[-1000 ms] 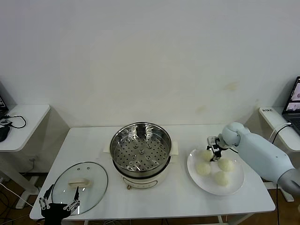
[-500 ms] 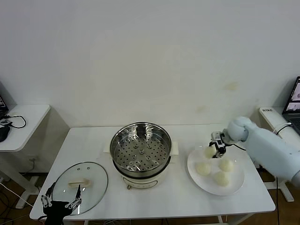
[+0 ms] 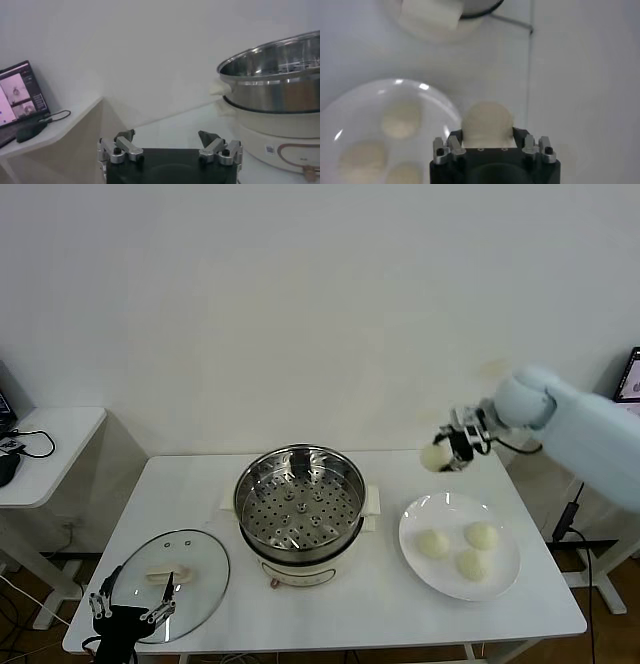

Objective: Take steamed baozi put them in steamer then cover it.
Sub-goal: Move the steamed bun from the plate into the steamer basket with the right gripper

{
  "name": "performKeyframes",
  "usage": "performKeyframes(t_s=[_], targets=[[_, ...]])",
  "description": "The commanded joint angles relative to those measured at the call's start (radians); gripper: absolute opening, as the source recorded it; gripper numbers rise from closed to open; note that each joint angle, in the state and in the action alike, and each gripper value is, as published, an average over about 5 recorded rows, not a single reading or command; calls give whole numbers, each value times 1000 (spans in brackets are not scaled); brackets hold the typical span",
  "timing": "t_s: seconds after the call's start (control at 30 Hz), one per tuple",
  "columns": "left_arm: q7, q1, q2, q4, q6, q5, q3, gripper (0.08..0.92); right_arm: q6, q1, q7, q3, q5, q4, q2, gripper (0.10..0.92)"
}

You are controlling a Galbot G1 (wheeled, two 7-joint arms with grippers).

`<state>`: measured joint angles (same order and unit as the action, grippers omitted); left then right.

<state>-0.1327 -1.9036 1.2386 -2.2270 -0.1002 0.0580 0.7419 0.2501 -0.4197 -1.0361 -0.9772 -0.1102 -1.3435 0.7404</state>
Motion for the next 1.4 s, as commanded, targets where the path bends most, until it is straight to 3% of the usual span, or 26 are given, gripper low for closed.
performKeyframes(t_s=[0.03, 0.3, 0.47, 0.97, 1.4], targets=[[1, 5, -9, 4, -4, 9, 7, 823, 7, -219, 26, -135, -156, 30, 192, 628], [2, 15, -7, 13, -7, 12, 27, 823, -123, -190, 95, -198, -151, 122, 439, 628], [2, 18, 4, 13, -7, 9, 33, 823, -246, -178, 130, -285, -72, 117, 524, 628], [3, 23, 21, 1, -7, 7, 42, 823, -524, -89, 204, -365, 286, 226, 604, 628], [4, 34, 6, 16, -9, 9, 48, 823, -626, -13, 230, -340, 408, 340, 644, 633]])
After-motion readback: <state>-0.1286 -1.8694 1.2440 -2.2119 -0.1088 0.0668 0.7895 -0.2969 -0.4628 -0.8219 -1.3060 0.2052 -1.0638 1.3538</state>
